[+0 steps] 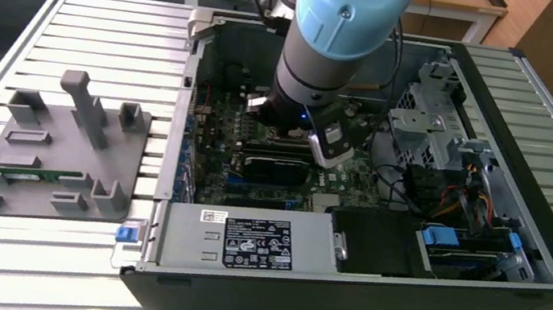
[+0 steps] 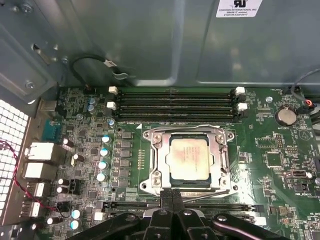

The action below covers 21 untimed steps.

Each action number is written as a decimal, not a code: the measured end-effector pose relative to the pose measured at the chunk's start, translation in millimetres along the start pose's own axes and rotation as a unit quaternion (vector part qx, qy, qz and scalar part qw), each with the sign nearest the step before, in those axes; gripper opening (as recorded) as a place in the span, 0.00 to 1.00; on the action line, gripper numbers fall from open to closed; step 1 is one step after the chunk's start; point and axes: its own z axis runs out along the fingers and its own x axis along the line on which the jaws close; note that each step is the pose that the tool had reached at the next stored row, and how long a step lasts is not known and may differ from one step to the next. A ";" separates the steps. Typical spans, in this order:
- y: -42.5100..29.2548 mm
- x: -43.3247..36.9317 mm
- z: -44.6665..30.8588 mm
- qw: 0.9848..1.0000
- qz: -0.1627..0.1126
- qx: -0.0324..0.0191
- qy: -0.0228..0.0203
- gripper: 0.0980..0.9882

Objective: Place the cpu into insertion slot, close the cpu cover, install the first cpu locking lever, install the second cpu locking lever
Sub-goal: 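Install the second cpu locking lever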

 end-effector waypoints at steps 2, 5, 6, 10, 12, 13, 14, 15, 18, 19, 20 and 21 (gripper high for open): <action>-1.1 0.8 -0.3 1.000 0.000 -0.004 0.000 0.01; -2.8 1.6 2.3 1.000 0.000 -0.004 0.000 0.01; -3.5 2.3 3.7 1.000 0.000 -0.004 0.000 0.01; -6.2 3.4 10.2 1.000 0.000 -0.004 0.000 0.01; -7.5 4.1 13.4 1.000 0.000 -0.004 0.000 0.01; -8.1 4.6 14.9 1.000 0.000 -0.004 0.000 0.01; -8.6 5.3 16.0 1.000 0.000 -0.004 0.000 0.01; -9.0 6.2 17.1 1.000 0.000 -0.004 0.000 0.01; -9.9 8.5 18.2 1.000 0.000 -0.004 0.000 0.01; -10.2 9.1 18.3 1.000 0.000 -0.004 0.000 0.01; -10.6 9.6 18.2 1.000 0.000 -0.004 0.000 0.01; -10.9 10.1 18.2 1.000 0.000 -0.004 0.000 0.01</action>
